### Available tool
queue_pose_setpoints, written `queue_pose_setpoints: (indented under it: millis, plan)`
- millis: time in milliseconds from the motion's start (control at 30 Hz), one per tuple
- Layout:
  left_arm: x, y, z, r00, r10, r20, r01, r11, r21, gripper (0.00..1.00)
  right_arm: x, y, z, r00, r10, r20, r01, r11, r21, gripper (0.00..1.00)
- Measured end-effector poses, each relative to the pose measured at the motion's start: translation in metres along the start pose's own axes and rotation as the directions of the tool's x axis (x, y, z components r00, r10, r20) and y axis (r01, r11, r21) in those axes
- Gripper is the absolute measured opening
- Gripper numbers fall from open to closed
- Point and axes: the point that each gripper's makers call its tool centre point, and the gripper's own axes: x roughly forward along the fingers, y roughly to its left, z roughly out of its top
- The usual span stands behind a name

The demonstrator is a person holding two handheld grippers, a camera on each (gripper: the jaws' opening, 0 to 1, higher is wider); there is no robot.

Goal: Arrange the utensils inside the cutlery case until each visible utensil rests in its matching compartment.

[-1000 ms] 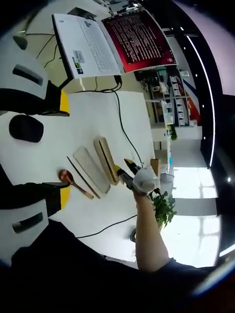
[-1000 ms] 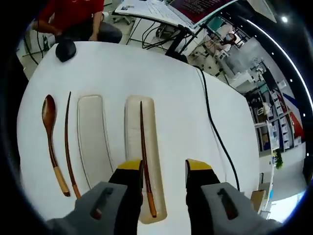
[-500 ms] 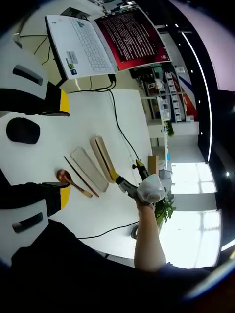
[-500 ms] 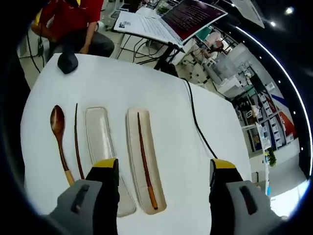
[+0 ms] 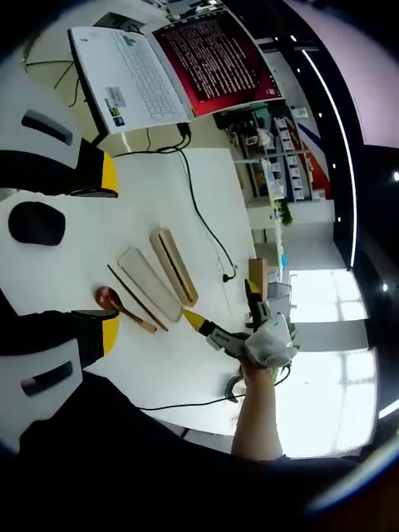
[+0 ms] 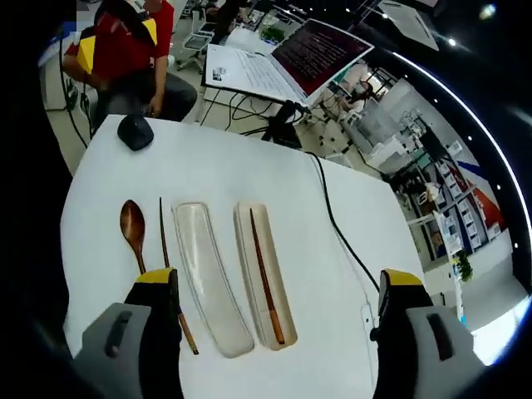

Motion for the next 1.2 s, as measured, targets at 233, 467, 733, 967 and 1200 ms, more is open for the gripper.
queue_pose_setpoints:
  millis: [233, 467, 733, 967, 1200]
  plan:
    - [0.003, 0.001, -0.004, 1.000, -0.008, -0.006, 0.008, 1.000, 0.007, 0.56, -0.023, 0.019, 0.004, 1.000, -0.004, 0.026, 0.003, 1.000, 0.023, 0.99]
    - [0.008, 0.001, -0.005, 1.000, -0.020, -0.021, 0.021, 0.999, 0.026, 0.59, -0.034, 0.037, -0.013, 1.000, -0.001, -0.001, 0.001, 0.999, 0.050, 0.99]
    - [0.011, -0.004, -0.005, 0.999, -0.037, -0.030, 0.038, 0.998, 0.047, 0.64, -0.040, 0.055, -0.027, 0.999, 0.012, -0.032, -0.009, 0.996, 0.092, 0.99]
    - [0.013, -0.001, 0.000, 1.000, -0.015, -0.008, 0.016, 0.998, 0.060, 0.85, -0.040, 0.075, -0.035, 0.996, 0.057, -0.067, -0.049, 0.992, 0.114, 0.98]
    - [0.012, 0.007, 0.005, 0.999, 0.001, 0.033, -0.002, 1.000, 0.022, 1.00, -0.039, 0.078, -0.032, 0.996, 0.060, -0.068, -0.053, 0.993, 0.101, 0.99]
